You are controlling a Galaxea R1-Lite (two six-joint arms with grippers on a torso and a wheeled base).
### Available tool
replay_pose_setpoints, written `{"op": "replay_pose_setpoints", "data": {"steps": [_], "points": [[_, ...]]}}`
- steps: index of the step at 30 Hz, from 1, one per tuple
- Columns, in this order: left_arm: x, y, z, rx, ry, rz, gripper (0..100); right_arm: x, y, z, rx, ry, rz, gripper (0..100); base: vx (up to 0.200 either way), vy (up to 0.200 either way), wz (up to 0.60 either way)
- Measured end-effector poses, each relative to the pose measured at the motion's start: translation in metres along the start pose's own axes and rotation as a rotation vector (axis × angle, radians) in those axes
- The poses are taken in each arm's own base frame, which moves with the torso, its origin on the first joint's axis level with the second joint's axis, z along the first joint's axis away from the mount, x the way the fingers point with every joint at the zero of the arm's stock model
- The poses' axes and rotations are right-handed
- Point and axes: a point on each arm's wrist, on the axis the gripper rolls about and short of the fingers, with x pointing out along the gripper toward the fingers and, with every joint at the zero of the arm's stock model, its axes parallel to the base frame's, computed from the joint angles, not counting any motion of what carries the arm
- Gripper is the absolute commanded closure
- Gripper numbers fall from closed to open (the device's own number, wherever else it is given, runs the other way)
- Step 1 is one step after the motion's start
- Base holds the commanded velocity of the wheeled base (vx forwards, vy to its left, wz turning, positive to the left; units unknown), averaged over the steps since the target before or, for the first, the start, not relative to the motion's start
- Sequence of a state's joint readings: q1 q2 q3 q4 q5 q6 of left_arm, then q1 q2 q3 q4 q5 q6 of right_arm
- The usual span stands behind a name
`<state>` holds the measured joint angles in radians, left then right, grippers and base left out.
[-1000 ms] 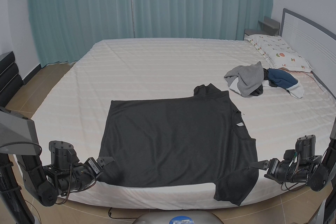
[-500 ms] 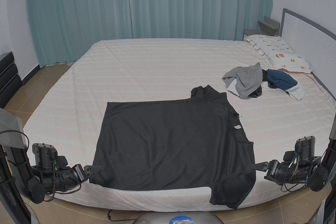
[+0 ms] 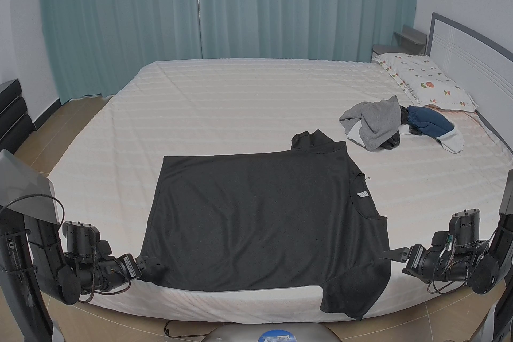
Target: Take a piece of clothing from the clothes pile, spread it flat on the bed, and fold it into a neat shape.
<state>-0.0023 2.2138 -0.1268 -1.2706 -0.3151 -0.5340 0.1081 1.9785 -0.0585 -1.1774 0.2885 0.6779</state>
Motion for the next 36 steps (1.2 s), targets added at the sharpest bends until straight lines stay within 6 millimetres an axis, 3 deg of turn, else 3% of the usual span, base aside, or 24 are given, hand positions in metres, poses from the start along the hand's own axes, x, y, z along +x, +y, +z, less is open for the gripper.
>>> {"op": "replay_pose_setpoints", "data": {"steps": [10, 11, 18, 28, 36], "points": [[0.013, -0.006, 0.001, 0.021, 0.009, -0.014, 0, 0.002, -0.002, -0.001, 0.003, 0.006, -0.009, 0, 0.0, 0.0, 0.0], [0.014, -0.007, 0.001, 0.021, 0.009, -0.015, 100, 0.002, -0.002, -0.001, 0.003, 0.006, -0.009, 0, 0.0, 0.0, 0.0], [0.015, -0.006, 0.001, 0.019, 0.011, -0.01, 100, 0.003, -0.003, -0.002, 0.004, 0.012, -0.016, 0, 0.0, 0.0, 0.0], [0.0, 0.002, -0.011, -0.008, 0.033, 0.046, 100, 0.006, -0.006, -0.003, -0.006, 0.019, -0.03, 0, 0.0, 0.0, 0.0], [-0.004, 0.004, -0.01, -0.014, 0.019, 0.057, 100, 0.018, -0.01, 0.001, -0.031, 0.005, -0.054, 0, 0.0, 0.0, 0.0]]}}
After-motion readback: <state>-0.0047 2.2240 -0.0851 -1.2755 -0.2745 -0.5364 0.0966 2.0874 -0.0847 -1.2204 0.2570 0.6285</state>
